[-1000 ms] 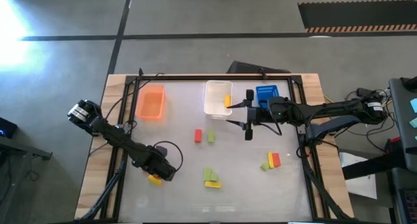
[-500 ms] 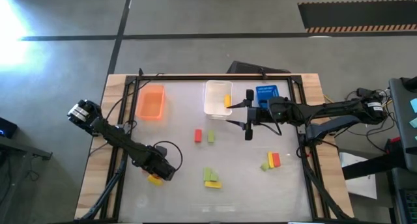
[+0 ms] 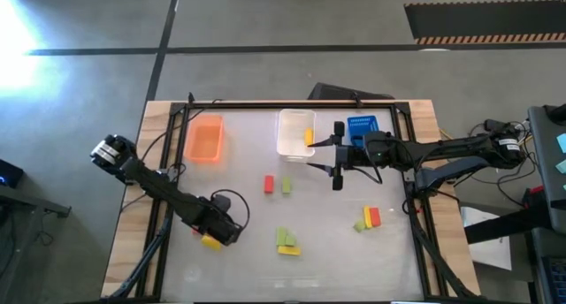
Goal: Sort & place blocks by color
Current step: Put the bottom left orange block into the blue bin
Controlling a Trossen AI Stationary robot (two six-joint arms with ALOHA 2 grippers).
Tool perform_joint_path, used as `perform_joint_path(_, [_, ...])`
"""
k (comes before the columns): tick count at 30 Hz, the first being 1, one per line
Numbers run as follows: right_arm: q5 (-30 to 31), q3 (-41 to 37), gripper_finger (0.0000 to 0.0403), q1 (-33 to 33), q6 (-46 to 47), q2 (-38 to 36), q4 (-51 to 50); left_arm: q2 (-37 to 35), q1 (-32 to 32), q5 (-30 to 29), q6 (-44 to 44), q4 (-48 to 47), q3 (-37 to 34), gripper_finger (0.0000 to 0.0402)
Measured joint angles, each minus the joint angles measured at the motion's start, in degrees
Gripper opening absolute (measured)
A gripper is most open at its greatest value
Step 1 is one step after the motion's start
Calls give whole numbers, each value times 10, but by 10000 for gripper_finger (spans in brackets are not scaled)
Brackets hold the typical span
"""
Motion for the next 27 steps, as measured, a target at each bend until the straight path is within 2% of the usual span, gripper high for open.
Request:
perform_joint_path(5, [-3, -2, 226, 0, 0, 7, 3, -26, 3, -162, 124, 34, 28, 113])
perform_joint_path(8, [-33, -5, 226, 0, -2, 29, 9, -53, 7, -272, 283, 120, 30, 113])
perform_joint_path(11, [-81, -10, 226, 1, -9, 66, 41, -84, 18, -336, 457, 245, 18, 113])
perform_joint_path(15, [-97, -10, 226, 22, -52, 118, 94, -112, 40, -345, 641, 427, -5, 114])
perform_joint_path(17, [-98, -10, 226, 39, -85, 139, 124, -125, 48, -330, 695, 514, -24, 114])
perform_joint_path(22, [-76, -10, 226, 89, -176, 176, 210, -159, 65, -307, 698, 656, -90, 114])
perform_joint_path(27, [-12, -9, 226, 109, -233, 207, 298, -180, 73, -302, 679, 810, -168, 114])
